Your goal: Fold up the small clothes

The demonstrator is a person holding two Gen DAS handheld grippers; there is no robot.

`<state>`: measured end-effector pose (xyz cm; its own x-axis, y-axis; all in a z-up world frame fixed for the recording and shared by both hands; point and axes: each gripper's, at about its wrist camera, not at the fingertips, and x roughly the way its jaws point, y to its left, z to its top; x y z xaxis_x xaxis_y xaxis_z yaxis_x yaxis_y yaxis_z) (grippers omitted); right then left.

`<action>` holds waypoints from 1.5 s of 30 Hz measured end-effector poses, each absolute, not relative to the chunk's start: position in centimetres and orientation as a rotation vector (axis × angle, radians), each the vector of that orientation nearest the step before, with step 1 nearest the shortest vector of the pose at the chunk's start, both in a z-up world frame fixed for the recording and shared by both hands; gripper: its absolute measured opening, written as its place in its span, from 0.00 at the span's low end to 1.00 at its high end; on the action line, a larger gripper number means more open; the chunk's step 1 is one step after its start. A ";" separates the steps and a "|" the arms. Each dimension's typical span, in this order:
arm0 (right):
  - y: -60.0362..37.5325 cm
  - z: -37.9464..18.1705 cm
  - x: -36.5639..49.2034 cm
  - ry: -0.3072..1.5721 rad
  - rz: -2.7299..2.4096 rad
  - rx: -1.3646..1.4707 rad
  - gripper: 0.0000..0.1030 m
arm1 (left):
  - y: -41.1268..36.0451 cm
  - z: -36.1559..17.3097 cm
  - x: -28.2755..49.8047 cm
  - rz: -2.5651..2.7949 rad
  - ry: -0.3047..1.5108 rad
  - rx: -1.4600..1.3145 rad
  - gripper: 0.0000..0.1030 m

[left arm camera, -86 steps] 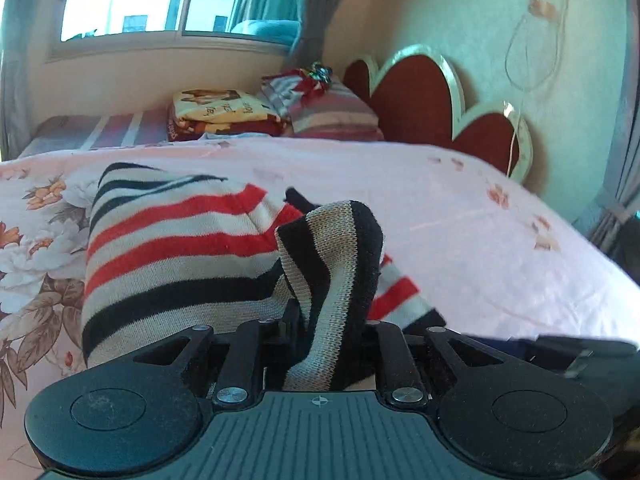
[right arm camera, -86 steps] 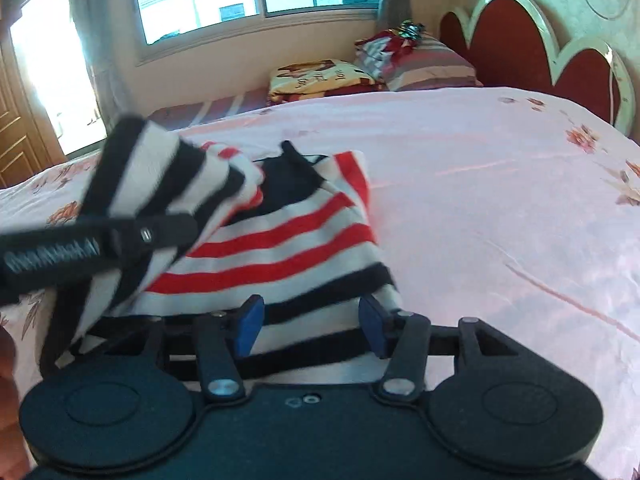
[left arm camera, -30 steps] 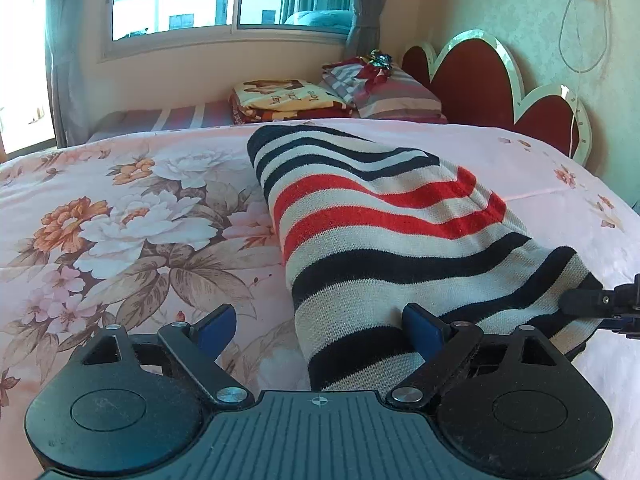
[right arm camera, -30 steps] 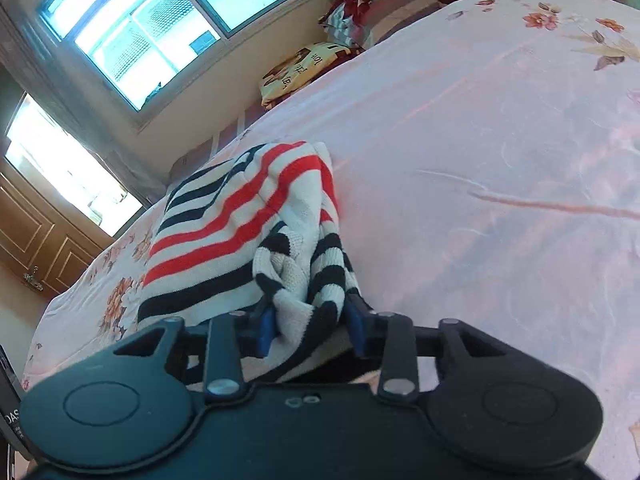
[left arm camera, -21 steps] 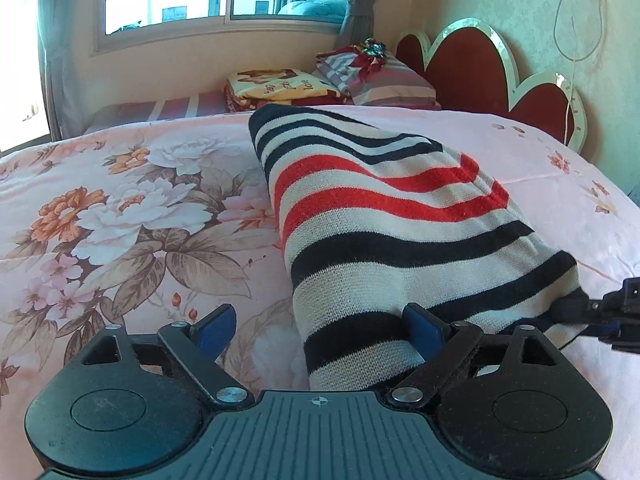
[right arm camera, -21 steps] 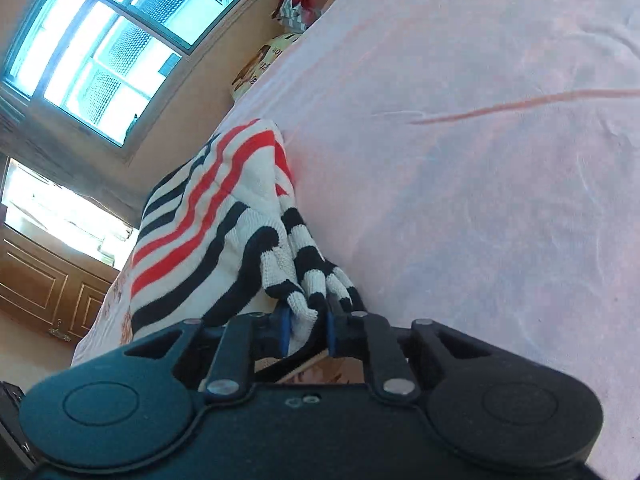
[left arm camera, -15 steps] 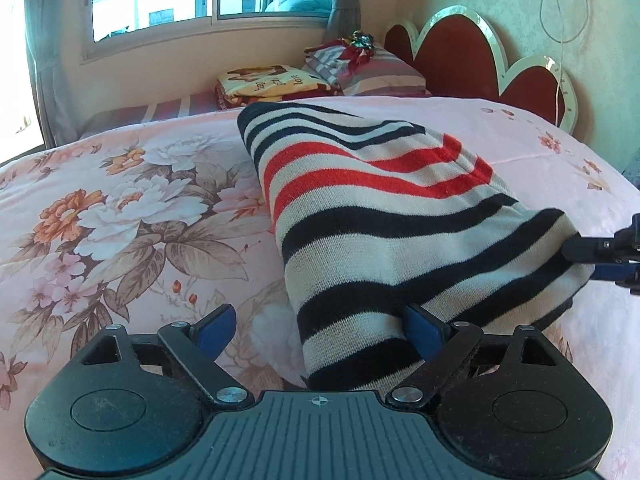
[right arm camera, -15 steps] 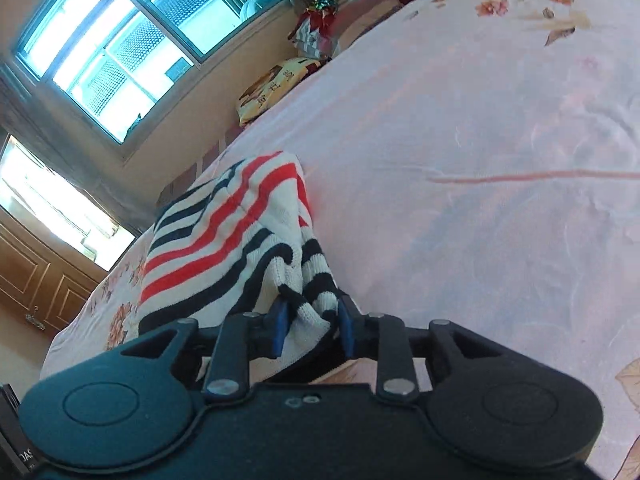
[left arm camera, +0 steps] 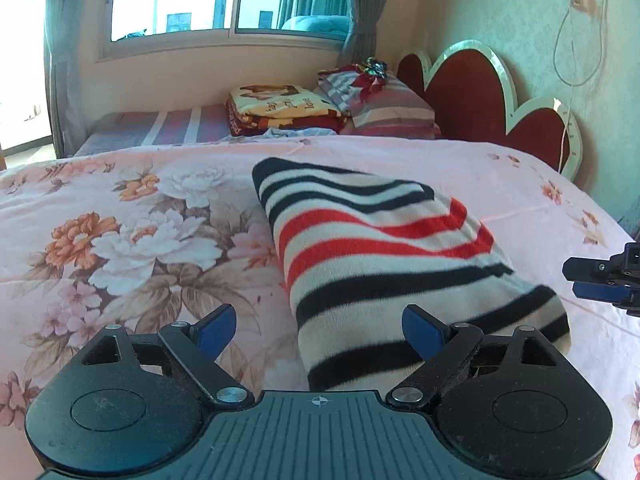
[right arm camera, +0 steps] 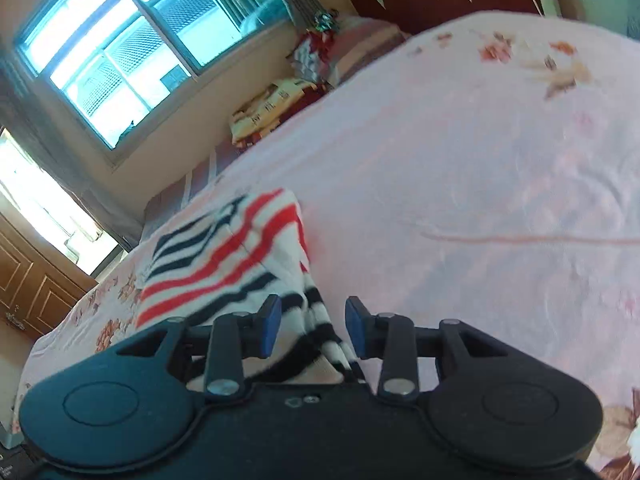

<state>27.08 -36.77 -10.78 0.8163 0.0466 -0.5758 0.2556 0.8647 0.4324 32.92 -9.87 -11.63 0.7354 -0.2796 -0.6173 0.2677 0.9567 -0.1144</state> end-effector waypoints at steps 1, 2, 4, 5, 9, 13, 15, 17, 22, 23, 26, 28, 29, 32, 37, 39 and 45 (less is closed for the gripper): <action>-36.2 -10.3 27.6 0.599 -0.106 0.488 0.35 | -10.0 -11.4 33.5 -0.295 0.675 -0.029 0.87; -35.5 -9.9 28.3 0.591 -0.093 0.450 0.35 | -10.2 -11.2 34.1 -0.292 0.673 -0.034 0.87; -34.4 -10.1 29.1 0.602 -0.067 0.390 0.34 | -11.1 -11.3 35.1 -0.293 0.668 -0.025 0.87; -33.9 -10.6 29.6 0.618 -0.057 0.370 0.31 | -11.5 -11.5 35.4 -0.293 0.667 -0.015 0.87; -33.2 -14.4 30.3 0.718 -0.098 0.264 0.19 | -12.9 -14.2 37.1 -0.290 0.761 0.031 0.87; -34.9 -15.1 30.2 0.729 -0.144 0.286 0.28 | -12.6 -15.4 37.4 -0.299 0.786 -0.008 0.88; -35.1 -14.1 30.5 0.728 -0.135 0.322 0.26 | -12.5 -14.6 37.5 -0.296 0.782 -0.018 0.88; -34.5 -12.5 31.0 0.674 -0.113 0.299 0.26 | -12.2 -13.5 37.7 -0.295 0.756 -0.056 0.88; -33.1 -10.7 34.9 0.620 -0.063 0.264 0.26 | -13.0 -12.6 40.6 -0.257 0.721 -0.087 0.88; -32.8 -10.5 35.9 0.615 -0.054 0.259 0.25 | -13.3 -12.8 41.3 -0.250 0.723 -0.085 0.88; -32.3 -10.9 39.4 0.624 -0.040 0.242 0.23 | -13.9 -13.7 43.7 -0.218 0.741 -0.078 0.88; -31.9 -11.6 41.3 0.641 -0.052 0.213 0.23 | -13.8 -14.6 45.2 -0.182 0.758 -0.086 0.88; -32.0 -12.4 42.2 0.656 -0.065 0.192 0.23 | -13.6 -15.1 45.7 -0.167 0.766 -0.095 0.88; -32.8 -15.2 44.2 0.718 -0.124 0.148 0.18 | -12.6 -16.7 46.6 -0.163 0.813 -0.174 0.88; -33.7 -16.2 44.0 0.701 -0.136 0.173 0.12 | -12.5 -17.6 46.8 -0.173 0.820 -0.203 0.88; -33.5 -16.3 43.7 0.688 -0.139 0.163 0.12 | -12.6 -17.6 46.8 -0.172 0.816 -0.195 0.90; -33.8 -16.0 43.6 0.683 -0.133 0.178 0.12 | -13.0 -17.2 46.6 -0.162 0.803 -0.145 0.91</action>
